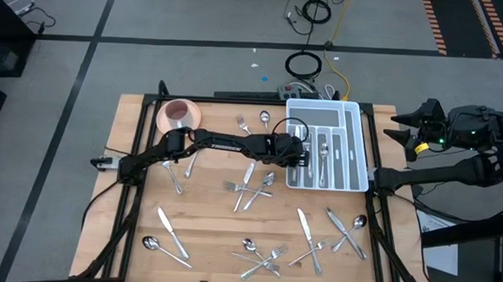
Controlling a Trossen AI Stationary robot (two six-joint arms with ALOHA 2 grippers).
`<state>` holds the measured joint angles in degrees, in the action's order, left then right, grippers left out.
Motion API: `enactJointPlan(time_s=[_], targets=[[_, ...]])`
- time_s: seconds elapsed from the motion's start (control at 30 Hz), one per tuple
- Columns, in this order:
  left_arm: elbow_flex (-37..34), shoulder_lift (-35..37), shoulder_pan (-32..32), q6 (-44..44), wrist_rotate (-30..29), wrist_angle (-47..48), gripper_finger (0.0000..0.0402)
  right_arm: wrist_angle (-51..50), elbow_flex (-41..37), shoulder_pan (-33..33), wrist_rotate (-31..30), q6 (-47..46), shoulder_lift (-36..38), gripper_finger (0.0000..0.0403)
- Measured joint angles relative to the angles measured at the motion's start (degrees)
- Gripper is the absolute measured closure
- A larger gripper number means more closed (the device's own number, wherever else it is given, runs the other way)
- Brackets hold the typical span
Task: Sort silverware
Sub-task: Put the silver knife into the white cutlery tray, then put the silver spoon into the white cutlery tray
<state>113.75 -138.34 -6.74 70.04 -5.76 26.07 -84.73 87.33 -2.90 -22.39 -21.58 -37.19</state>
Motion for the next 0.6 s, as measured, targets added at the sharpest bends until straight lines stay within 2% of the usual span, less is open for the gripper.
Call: enactJointPlan(time_s=[0.1, 0.2, 0.47, 0.6], targets=[[0.0, 0.0, 0.0, 0.0, 0.9, -0.2, 0.0315, 0.0, 0.0, 0.0, 0.0, 0.0, 0.0, 0.0165], [0.0, 0.0, 0.0, 0.0, 1.3, -0.3, 0.0292, 0.0, 0.0, 0.0, 0.0, 0.0, 0.0, 0.0165], [-0.1, 0.3, -0.1, -0.1, 2.9, -1.8, 0.0283, -0.1, 0.0, 0.0, 0.0, 0.4, 0.0, 0.0165], [1.7, 1.2, -0.1, -3.0, 3.2, -1.6, 0.0282, -0.3, 0.0, 0.0, -0.1, 1.4, 0.0, 0.0165]])
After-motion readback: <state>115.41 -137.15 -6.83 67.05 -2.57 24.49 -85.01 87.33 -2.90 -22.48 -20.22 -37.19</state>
